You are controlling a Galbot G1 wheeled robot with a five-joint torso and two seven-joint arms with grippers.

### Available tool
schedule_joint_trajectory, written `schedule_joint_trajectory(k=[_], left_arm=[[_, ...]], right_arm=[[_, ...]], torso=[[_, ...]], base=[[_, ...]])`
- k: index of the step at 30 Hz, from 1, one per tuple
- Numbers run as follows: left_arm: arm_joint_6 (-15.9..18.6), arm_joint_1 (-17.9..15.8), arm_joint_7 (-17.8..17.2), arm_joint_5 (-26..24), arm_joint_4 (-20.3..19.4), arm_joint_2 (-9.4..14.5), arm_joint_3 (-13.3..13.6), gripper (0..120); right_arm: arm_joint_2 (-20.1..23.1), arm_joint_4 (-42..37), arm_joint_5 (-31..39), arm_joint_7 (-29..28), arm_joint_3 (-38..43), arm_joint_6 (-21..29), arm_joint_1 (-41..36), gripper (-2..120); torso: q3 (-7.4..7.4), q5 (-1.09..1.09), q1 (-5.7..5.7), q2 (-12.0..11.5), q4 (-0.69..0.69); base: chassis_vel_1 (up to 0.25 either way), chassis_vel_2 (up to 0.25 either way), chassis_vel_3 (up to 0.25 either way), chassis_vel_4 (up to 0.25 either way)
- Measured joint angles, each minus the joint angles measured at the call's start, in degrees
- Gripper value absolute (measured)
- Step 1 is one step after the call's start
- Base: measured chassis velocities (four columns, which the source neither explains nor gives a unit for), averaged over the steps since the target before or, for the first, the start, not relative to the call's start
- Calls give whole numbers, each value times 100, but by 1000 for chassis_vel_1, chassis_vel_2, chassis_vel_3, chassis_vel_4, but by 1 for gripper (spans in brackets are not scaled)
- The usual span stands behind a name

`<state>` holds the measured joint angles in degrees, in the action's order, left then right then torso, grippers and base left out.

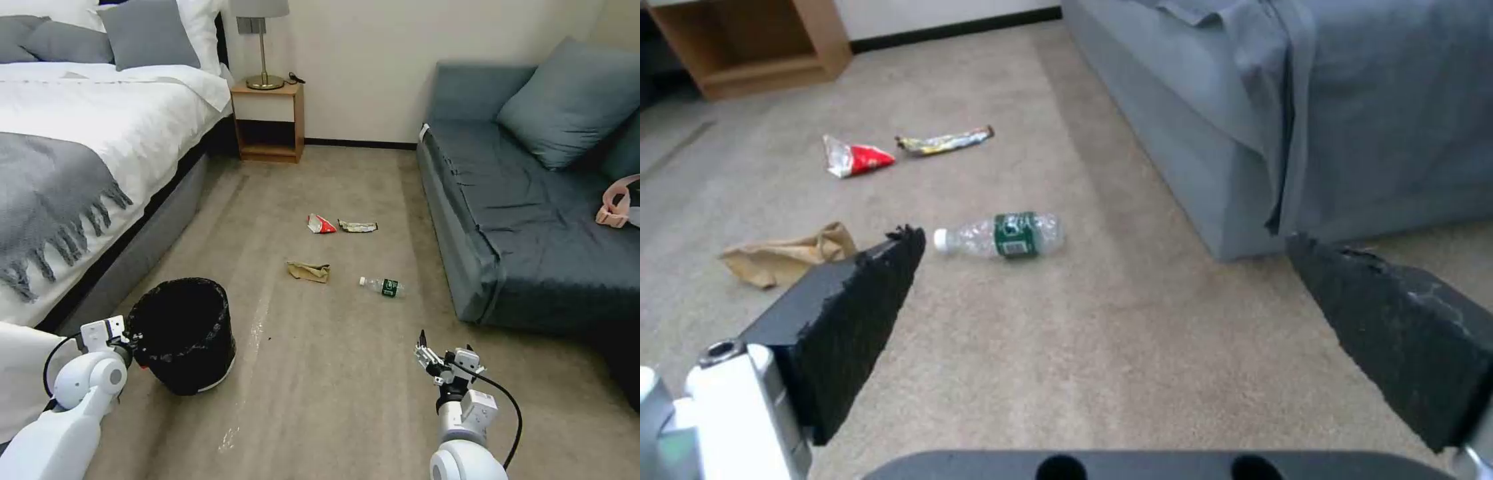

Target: Pick up the trash bin, then pick up the garbage on the floor and place it into the trash bin.

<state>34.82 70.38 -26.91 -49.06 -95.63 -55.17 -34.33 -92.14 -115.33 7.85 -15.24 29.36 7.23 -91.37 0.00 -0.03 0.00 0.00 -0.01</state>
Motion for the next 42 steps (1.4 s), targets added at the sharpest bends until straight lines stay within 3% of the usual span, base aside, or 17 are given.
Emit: schedule_joint_trajectory(k=[20, 22, 26, 32, 42], left_arm=[[-846, 447, -167, 980, -553, -197, -386, 3], [-1160, 723, -200, 1291, -764, -327, -458, 3], [-1466, 1076, -174, 1738, -986, -469, -632, 3], [-1605, 1345, -76, 1925, -1250, -523, -785, 3], [-1648, 1571, 19, 2193, -1858, -580, -795, 3]], right_arm=[[0, 52, -5, 6, -82, -12, -36, 100], [1, 62, -16, 6, -113, -81, -118, 100], [0, 79, -43, 40, -181, -207, -208, 100], [1, 106, -82, 68, -257, -267, -244, 100], [0, 99, -153, 189, -226, -405, -264, 100]], torso=[[0, 3, 0, 0, 2], [0, 3, 0, 0, 1], [0, 3, 0, 0, 3], [0, 3, 0, 0, 2], [0, 3, 0, 0, 1]], base=[[0, 0, 0, 0], [0, 0, 0, 0], [0, 0, 0, 0], [0, 0, 0, 0], [0, 0, 0, 0]])
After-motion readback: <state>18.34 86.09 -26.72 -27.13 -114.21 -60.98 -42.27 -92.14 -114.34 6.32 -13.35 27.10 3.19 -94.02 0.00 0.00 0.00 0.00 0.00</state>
